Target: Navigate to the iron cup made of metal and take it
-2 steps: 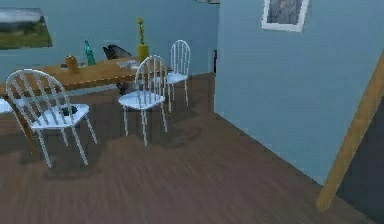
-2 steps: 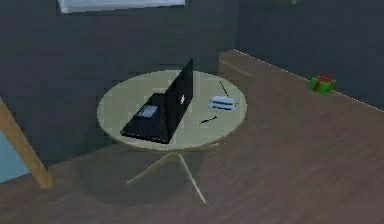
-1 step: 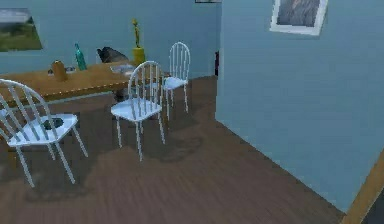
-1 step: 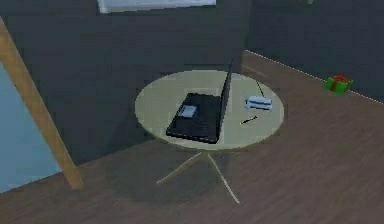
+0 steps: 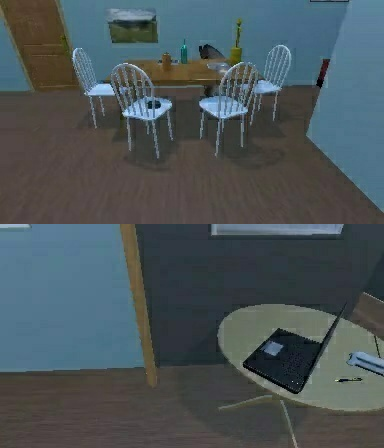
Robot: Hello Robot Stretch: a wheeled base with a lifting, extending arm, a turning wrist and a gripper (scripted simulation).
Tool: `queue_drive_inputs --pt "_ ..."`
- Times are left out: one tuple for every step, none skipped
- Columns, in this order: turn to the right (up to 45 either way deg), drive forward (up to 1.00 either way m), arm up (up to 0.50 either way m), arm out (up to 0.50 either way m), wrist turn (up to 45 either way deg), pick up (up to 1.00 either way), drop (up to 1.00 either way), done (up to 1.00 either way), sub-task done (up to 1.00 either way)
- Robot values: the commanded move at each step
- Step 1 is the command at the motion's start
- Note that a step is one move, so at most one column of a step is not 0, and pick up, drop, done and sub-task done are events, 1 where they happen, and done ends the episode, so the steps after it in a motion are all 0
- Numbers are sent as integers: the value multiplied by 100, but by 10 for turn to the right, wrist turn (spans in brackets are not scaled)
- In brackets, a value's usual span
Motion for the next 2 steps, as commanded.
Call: queue_drive_inputs --pt "0 40 0 0 0 0 0 0 0" --pt "-450 0 0 0 0 0 0 0 0"
